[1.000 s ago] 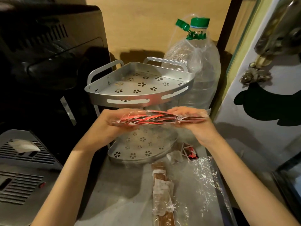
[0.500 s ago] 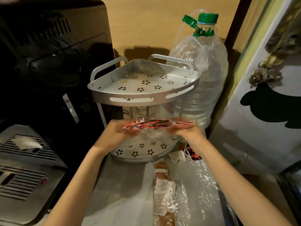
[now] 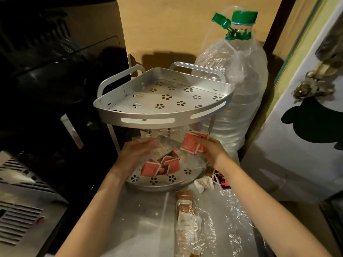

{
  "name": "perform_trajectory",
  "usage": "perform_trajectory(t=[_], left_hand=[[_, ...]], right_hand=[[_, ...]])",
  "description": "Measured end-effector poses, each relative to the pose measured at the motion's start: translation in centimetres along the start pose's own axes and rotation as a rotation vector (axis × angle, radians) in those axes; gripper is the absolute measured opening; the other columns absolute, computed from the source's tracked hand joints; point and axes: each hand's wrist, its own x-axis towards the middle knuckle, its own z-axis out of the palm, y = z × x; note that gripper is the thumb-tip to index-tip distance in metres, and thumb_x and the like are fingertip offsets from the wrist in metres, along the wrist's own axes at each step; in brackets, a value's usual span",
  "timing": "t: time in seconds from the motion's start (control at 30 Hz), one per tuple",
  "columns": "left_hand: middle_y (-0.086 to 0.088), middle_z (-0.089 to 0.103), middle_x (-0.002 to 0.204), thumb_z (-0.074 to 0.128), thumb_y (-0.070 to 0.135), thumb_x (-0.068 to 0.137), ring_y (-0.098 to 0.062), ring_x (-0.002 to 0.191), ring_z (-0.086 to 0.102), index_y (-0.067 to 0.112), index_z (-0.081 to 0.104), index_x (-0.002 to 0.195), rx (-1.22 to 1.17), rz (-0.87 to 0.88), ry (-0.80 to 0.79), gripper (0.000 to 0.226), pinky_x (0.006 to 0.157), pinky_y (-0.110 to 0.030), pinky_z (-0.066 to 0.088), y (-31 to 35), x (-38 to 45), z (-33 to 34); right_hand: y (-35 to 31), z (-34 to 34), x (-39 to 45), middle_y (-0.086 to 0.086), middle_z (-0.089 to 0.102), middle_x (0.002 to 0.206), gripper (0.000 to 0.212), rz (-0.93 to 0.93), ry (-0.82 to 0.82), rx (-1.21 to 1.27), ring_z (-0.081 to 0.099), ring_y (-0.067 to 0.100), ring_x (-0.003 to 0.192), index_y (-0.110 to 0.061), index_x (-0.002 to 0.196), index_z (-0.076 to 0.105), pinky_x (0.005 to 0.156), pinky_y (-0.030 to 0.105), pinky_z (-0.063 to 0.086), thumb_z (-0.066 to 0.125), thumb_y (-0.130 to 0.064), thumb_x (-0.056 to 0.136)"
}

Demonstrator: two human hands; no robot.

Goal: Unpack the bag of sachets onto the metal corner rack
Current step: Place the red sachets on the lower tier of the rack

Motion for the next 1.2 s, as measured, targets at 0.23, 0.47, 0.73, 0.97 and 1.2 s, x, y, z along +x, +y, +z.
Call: perform_trajectory(t=[0.23,0.47,0.73,0.97,1.2], left_hand=[[0.004,0.075,0.088,0.063,0.009,0.080,-0.013,0.090,0.069,0.002,0.067,0.102,0.023,0.042,0.056,0.024,0.075,-0.019,0.055,0.6,0.5,-0.5],[-0.009,0.071,0.102,0.067,0.012,0.078,-0.022,0.097,0.067,0.003,0.068,0.102,-0.032,-0.007,0.155,0.026,0.086,-0.035,0.052,0.2,0.2,-0.8],[0.013,0.072,0.088,0.066,0.018,0.081,0.004,0.083,0.067,0.020,0.067,0.102,0.043,-0.014,0.202,0.021,0.072,-0.014,0.053,-1.6,-0.4,-1.3],[-0.005,0.070,0.088,0.064,-0.002,0.078,0.000,0.071,0.066,-0.007,0.064,0.103,0.205,-0.050,0.401,0.026,0.058,-0.001,0.046,-4.8,-1.5,-0.3],[0.009,0.069,0.062,0.067,0.018,0.080,-0.003,0.066,0.068,0.007,0.068,0.101,0.136,-0.042,0.407,0.024,0.067,-0.016,0.052,-3.5,-1.2,0.2]], right_hand=[[-1.9,0.0,-0.3,0.004,0.070,0.093,0.022,-0.068,0.008,-0.026,0.064,0.025,0.093,-0.018,0.097,0.067,0.094,0.044,0.047,0.065,-0.030,0.079],[-2.3,0.9,-1.2,0.004,0.069,0.111,0.020,-0.161,0.025,-0.147,0.058,0.030,0.110,-0.034,0.083,0.074,0.103,0.054,0.037,0.070,-0.046,0.068],[-2.4,0.5,-1.0,0.003,0.074,0.093,0.017,-0.120,-0.018,-0.060,0.065,0.028,0.098,-0.024,0.074,0.076,0.103,0.051,0.041,0.062,-0.020,0.083],[-3.0,0.4,-1.3,0.005,0.071,0.101,0.016,-0.163,-0.072,-0.348,0.064,0.020,0.098,-0.019,0.094,0.072,0.096,0.038,0.046,0.060,-0.022,0.083],[-3.2,-0.2,-1.5,-0.009,0.071,0.081,0.023,-0.318,-0.129,-0.468,0.064,0.009,0.081,-0.029,0.088,0.066,0.078,0.029,0.045,0.046,-0.020,0.093]])
